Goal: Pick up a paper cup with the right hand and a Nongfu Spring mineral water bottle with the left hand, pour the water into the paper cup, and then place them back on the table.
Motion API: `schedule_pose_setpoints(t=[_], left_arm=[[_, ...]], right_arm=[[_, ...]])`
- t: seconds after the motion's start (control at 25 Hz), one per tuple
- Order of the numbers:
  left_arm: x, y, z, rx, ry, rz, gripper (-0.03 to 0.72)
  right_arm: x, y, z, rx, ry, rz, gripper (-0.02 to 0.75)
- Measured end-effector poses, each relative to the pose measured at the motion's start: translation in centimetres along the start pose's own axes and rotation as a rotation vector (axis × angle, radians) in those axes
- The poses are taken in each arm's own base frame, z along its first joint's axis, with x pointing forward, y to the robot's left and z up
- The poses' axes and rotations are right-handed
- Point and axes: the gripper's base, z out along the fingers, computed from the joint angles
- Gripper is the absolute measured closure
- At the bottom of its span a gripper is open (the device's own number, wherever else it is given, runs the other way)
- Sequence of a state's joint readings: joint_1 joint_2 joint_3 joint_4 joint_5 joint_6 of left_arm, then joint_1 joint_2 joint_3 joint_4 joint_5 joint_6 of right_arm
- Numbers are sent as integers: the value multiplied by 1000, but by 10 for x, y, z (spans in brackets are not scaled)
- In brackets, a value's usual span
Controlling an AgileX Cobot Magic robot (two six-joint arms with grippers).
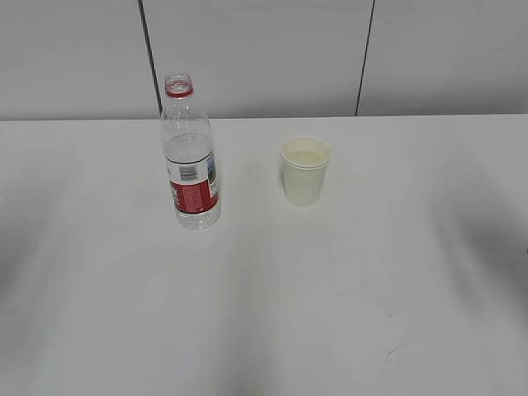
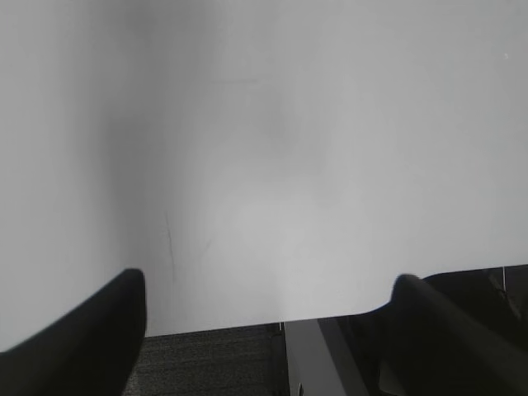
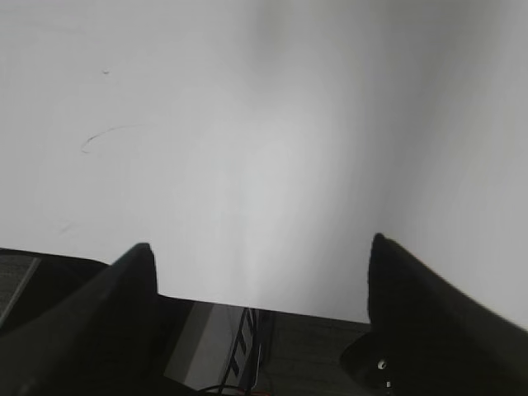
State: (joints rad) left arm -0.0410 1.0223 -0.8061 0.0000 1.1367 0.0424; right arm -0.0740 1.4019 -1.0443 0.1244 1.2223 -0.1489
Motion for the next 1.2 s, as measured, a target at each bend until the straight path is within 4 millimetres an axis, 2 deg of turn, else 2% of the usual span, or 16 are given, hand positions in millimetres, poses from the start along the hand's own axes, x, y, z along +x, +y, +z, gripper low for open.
schedule_pose_setpoints(t=[0.16,0.48,0.96,1.2], left_arm=[[18,-1,0,-1,-35,0,151],[61,-3,15,2,-63,-2,151],[97,-6,-21,12,-388,-9,157],[122,-8,-38,7,-559,-6,158]], right_arm=[[13,3,-2,-13,-8,-4,153],[25,7,-16,-14,-69,-13,153],[38,11,-31,-20,-138,-22,153],[55,12,-26,-23,-131,-37,153]])
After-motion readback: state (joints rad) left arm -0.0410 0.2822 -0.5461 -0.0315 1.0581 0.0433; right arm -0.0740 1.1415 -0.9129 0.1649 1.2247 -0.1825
